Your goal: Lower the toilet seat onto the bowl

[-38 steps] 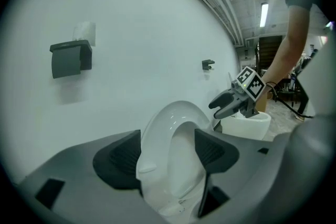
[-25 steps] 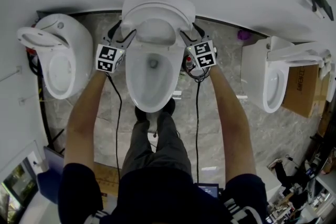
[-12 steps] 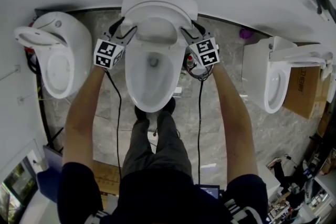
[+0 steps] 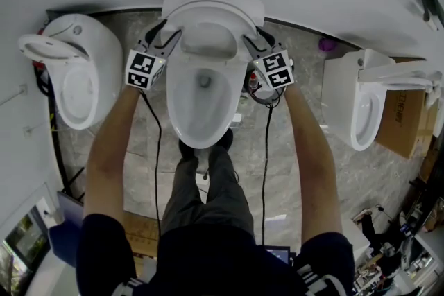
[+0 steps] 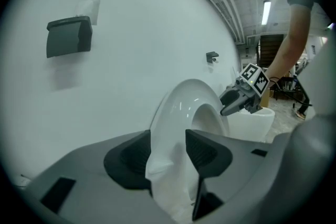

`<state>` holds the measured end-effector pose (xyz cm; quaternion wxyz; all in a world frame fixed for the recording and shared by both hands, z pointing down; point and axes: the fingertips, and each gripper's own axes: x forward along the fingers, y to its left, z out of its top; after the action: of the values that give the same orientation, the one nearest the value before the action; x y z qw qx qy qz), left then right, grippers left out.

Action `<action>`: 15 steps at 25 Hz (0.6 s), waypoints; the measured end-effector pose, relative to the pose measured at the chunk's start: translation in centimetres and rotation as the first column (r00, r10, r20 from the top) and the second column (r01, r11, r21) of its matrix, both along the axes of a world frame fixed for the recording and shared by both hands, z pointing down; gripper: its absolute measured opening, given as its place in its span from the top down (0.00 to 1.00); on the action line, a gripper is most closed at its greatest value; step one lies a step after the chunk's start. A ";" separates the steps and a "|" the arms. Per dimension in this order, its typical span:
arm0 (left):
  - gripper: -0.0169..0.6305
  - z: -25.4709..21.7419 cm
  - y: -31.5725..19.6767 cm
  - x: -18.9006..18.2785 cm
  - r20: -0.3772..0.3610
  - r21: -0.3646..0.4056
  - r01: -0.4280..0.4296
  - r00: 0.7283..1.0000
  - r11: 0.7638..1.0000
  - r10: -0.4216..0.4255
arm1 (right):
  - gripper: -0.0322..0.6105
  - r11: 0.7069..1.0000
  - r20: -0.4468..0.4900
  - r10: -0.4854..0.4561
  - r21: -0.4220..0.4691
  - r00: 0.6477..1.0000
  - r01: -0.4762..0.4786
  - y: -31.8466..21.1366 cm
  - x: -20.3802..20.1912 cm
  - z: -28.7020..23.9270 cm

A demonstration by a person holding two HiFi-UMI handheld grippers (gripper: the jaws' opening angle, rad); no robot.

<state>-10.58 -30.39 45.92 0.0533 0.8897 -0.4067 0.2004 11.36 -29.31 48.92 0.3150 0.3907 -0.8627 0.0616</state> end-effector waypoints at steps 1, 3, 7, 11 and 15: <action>0.63 -0.1 -0.3 -0.2 0.002 0.003 0.012 1.000 1.000 -0.012 | 0.64 1.000 0.000 0.000 0.000 1.000 0.000 0.0 0.0 0.0; 0.63 0.3 -0.9 -0.7 0.028 0.001 0.025 0.999 1.000 -0.025 | 0.64 1.000 -0.003 0.000 0.001 1.000 0.000 0.0 0.0 0.0; 0.63 1.3 -1.5 -0.7 0.107 -0.007 -0.008 0.994 1.000 0.009 | 0.64 1.000 -0.007 -0.002 0.007 1.000 0.002 -0.1 -0.1 0.0; 0.63 2.1 -1.7 -0.1 0.146 -0.013 -0.035 0.989 0.999 0.037 | 0.65 1.000 -0.003 0.006 0.010 1.000 -0.006 -0.2 -0.1 0.1; 0.66 2.3 -2.2 -0.6 0.137 -0.018 -0.008 0.991 1.000 0.010 | 0.65 1.000 0.001 0.008 0.016 1.000 -0.008 -0.2 -0.3 0.0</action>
<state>-11.14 -32.64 48.20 0.0320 0.8752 -0.4036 0.2647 11.06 -29.48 48.96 0.3111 0.3966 -0.8618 0.0563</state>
